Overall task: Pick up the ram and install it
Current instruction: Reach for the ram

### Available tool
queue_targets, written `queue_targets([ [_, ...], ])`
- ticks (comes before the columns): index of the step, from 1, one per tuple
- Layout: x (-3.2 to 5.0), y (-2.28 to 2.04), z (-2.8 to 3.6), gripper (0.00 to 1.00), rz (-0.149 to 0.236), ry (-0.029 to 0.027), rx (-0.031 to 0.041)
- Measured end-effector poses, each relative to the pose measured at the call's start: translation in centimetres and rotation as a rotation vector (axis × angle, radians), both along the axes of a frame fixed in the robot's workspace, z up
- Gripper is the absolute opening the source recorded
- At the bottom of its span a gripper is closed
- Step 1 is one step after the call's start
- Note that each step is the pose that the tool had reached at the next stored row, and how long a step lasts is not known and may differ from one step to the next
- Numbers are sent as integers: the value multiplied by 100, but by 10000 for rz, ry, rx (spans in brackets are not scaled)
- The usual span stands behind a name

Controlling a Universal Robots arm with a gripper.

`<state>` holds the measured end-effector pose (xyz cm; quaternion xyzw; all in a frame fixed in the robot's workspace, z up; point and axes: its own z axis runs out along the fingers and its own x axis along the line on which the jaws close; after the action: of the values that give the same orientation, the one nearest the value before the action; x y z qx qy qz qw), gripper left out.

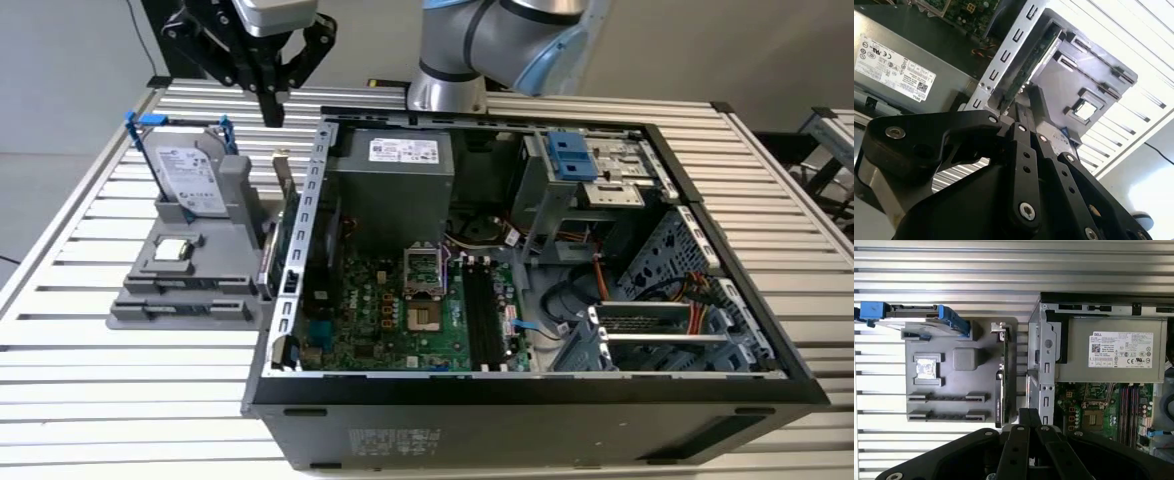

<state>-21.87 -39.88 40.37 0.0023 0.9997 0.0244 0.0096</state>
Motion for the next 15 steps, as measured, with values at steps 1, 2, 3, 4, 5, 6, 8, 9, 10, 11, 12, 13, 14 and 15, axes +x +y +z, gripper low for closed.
queue_targets([
  [1, -24, 0, 0, 0, 9, 0, 0],
  [2, -49, 0, 1, 0, 18, 1, -1],
  [3, -74, 0, 0, 0, 27, 0, 0],
  [4, -102, 0, 0, 0, 38, 0, 0],
  [5, -125, 0, 0, 0, 48, 0, 1],
  [6, -155, 0, 0, 0, 60, 0, 0],
  [8, -206, 0, 0, 0, 80, 0, 1],
  [9, -232, 0, 0, 0, 90, 1, 0],
  [10, -255, 0, 0, 0, 99, 0, 0],
  [11, -280, 0, 0, 0, 109, 0, 0],
  [12, -304, 0, 0, 0, 118, 0, 0],
  [13, -329, 0, 0, 0, 129, 0, 0],
  [14, -353, 0, 0, 0, 138, 0, 0],
  [15, -377, 0, 0, 0, 147, 0, 0],
])
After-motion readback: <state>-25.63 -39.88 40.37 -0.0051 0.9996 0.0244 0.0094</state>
